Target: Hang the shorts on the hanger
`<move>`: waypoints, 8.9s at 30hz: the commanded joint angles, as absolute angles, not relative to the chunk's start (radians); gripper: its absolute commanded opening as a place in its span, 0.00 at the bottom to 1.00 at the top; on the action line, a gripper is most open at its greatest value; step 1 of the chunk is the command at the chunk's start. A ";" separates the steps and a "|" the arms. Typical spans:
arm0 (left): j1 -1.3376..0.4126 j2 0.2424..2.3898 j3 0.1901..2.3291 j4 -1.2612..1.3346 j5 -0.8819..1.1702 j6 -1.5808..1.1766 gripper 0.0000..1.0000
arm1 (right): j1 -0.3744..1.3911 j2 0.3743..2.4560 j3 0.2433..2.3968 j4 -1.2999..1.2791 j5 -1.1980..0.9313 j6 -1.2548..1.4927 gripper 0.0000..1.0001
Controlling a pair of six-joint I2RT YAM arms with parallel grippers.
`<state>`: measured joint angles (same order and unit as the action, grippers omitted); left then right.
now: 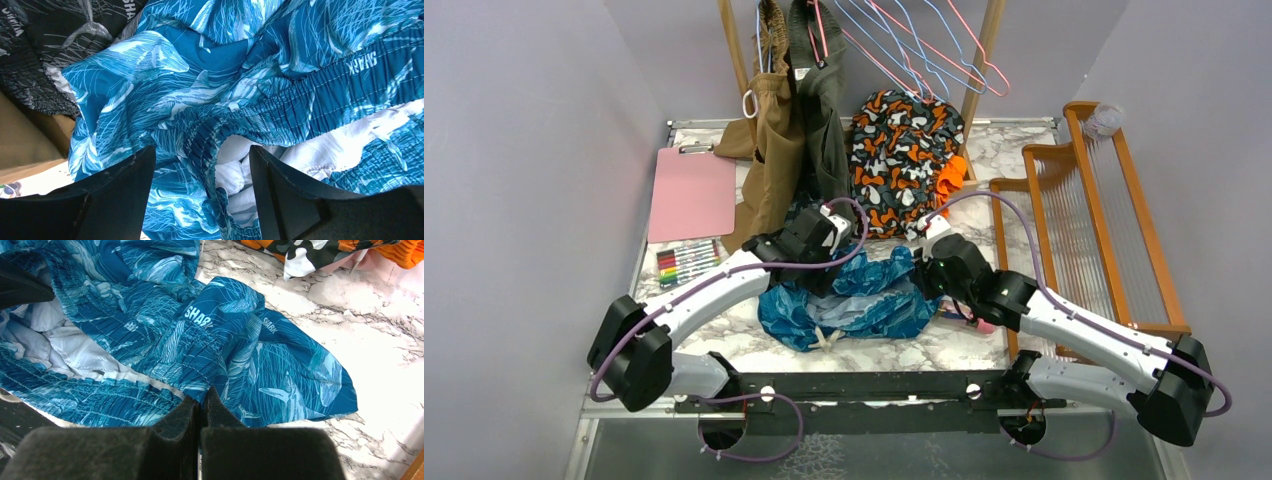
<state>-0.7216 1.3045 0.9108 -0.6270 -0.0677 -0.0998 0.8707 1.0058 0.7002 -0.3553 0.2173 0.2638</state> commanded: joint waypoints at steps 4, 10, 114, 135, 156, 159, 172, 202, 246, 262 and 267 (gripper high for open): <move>-0.728 1.354 0.934 -0.563 -0.067 -0.100 0.59 | 0.876 0.966 0.709 -0.357 0.162 0.253 0.01; -0.727 1.353 0.928 -0.532 -0.072 -0.111 0.26 | 0.876 0.961 0.713 -0.353 0.126 0.248 0.01; -0.713 0.817 1.282 -0.702 -0.461 -0.551 0.00 | 0.790 1.232 1.498 -0.811 0.354 0.197 0.01; -0.713 0.706 1.432 -0.272 -0.200 -0.402 0.00 | 0.790 1.311 2.008 -0.968 0.125 0.225 0.01; -0.713 0.644 0.920 -0.544 -0.381 -0.712 0.00 | 0.790 1.260 1.436 -0.854 0.033 0.280 0.01; -0.713 0.653 0.840 -0.627 -0.470 -0.774 0.00 | 0.773 1.267 1.350 -0.838 0.039 0.286 0.01; -0.712 0.954 0.721 -0.581 -0.623 -0.910 0.00 | 0.633 1.607 1.242 -0.658 -0.138 0.312 0.01; -0.586 1.198 0.641 -0.497 -0.553 -1.102 0.00 | 0.620 1.604 1.267 -0.606 -0.140 0.392 0.48; -0.586 1.136 0.595 -0.478 -0.442 -1.062 0.19 | 0.653 1.514 0.949 -0.328 -0.069 0.798 0.34; -0.584 1.011 0.685 -0.588 -0.436 -0.794 0.89 | 0.653 1.496 0.983 -0.415 0.001 0.678 0.01; -0.579 1.056 0.738 -0.586 -0.444 -0.689 0.86 | 0.653 1.466 0.952 -0.419 0.005 0.640 0.01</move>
<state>-0.5877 1.0256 0.6800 -0.5747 -0.4309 -0.8062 0.6479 1.5013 0.9543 -0.3908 -0.0353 0.6926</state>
